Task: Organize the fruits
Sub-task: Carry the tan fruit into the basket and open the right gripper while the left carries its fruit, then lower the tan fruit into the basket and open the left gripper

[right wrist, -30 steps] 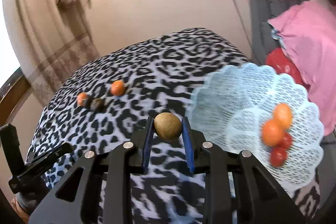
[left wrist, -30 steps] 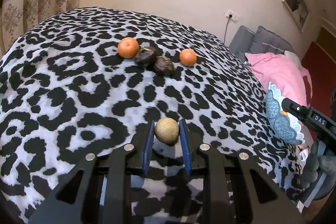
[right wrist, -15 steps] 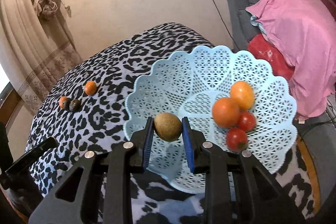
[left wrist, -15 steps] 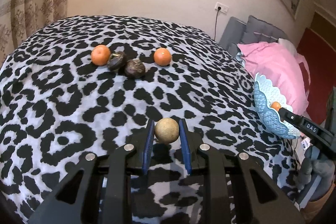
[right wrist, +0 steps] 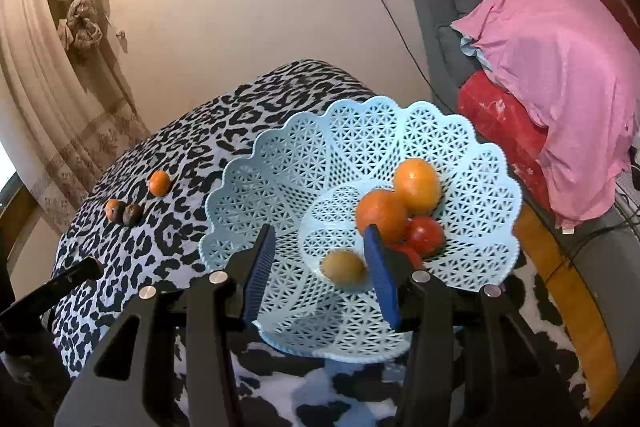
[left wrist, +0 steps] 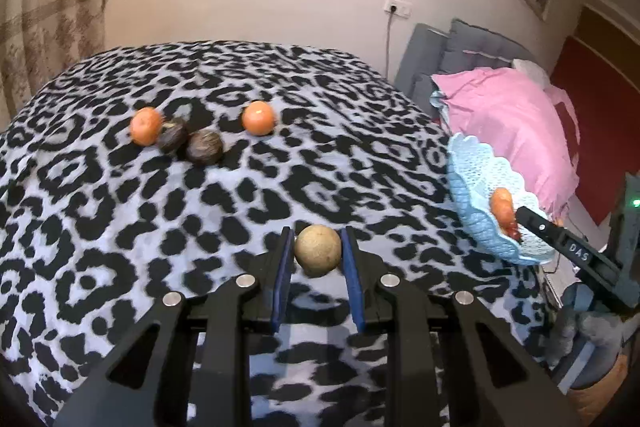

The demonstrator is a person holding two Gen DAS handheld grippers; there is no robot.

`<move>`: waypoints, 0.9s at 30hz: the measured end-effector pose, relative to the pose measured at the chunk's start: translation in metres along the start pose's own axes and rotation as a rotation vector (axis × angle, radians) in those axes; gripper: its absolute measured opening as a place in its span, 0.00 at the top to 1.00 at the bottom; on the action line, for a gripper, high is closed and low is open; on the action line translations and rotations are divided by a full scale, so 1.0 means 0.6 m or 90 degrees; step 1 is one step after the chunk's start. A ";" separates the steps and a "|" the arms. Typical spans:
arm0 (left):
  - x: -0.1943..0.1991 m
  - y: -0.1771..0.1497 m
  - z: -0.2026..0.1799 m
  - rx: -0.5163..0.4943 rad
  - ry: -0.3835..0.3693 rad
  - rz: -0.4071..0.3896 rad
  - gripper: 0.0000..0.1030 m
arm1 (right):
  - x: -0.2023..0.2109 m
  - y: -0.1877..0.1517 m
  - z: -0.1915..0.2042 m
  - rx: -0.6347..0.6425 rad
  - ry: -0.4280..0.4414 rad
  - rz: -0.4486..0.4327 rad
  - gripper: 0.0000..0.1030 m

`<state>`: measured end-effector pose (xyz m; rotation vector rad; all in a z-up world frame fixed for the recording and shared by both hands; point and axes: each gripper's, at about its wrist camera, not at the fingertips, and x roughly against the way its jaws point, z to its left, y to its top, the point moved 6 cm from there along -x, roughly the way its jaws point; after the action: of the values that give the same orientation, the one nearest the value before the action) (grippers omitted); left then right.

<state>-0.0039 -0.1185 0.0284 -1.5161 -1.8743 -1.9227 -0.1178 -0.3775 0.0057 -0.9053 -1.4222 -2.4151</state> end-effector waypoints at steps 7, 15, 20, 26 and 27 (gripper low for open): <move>-0.007 0.022 -0.067 -0.041 -0.034 -0.003 0.76 | 0.025 0.009 -0.025 -0.008 -0.013 -0.043 0.54; -0.032 0.033 -0.163 -0.104 -0.078 0.006 0.76 | 0.042 0.007 -0.066 -0.038 -0.026 -0.063 0.54; -0.046 0.036 -0.213 -0.137 -0.100 0.011 0.76 | 0.052 0.006 -0.083 -0.049 -0.029 -0.072 0.54; -0.063 0.046 -0.262 -0.170 -0.118 0.010 0.76 | 0.059 0.006 -0.086 -0.040 -0.034 -0.080 0.54; -0.068 0.045 -0.268 -0.171 -0.120 0.013 0.76 | 0.059 0.006 -0.085 -0.040 -0.033 -0.080 0.54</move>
<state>-0.0583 -0.2747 0.0572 -1.8430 -1.7111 -2.1644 -0.1649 -0.4179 0.0115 -0.9244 -1.4714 -2.5583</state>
